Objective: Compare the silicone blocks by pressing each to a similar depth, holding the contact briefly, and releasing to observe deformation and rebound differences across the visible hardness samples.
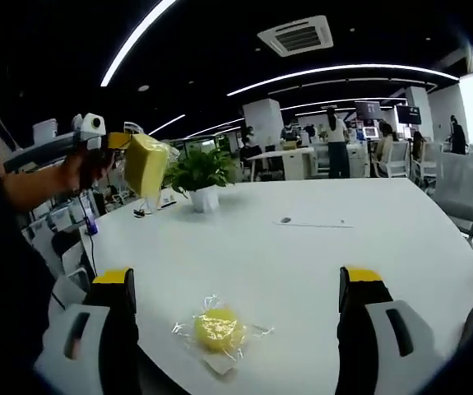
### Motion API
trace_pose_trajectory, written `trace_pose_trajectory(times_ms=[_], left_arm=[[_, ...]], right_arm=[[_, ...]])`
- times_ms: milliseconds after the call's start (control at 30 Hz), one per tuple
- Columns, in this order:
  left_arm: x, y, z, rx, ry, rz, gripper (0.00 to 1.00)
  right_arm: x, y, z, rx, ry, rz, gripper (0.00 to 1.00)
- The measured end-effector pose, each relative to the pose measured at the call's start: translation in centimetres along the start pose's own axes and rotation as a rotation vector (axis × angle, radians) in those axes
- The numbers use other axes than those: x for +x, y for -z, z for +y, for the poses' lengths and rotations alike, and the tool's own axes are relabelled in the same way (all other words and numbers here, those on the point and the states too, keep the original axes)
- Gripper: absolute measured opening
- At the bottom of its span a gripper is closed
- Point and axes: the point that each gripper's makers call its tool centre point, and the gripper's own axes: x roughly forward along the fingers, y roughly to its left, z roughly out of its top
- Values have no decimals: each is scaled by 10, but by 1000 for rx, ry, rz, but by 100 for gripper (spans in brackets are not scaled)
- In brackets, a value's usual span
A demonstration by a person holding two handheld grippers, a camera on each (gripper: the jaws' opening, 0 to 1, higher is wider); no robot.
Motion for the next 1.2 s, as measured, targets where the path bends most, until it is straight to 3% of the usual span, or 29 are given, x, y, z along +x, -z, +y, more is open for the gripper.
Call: trace_pose_trajectory(times_ms=[233, 467, 667, 767, 967, 1200], left_arm=[[2, -12, -7, 65, 4, -35, 0], [-5, -21, -10, 29, 25, -72, 0], [-6, -32, -21, 44, 61, -105, 0], [-4, -34, -28, 31, 83, -110, 0], [-3, -42, -38, -35, 128, -150, 0], [-1, -43, -47, -69, 157, -144, 0]], right_arm=[[5, -21, 3, -33, -20, -6, 96], [17, -41, 12, -58, -60, -33, 96], [26, -60, 37, -70, -146, -43, 94], [32, -70, 53, -116, -189, -39, 94], [40, -94, 75, -122, -271, -74, 91], [45, -111, 99, -120, -379, -98, 84]])
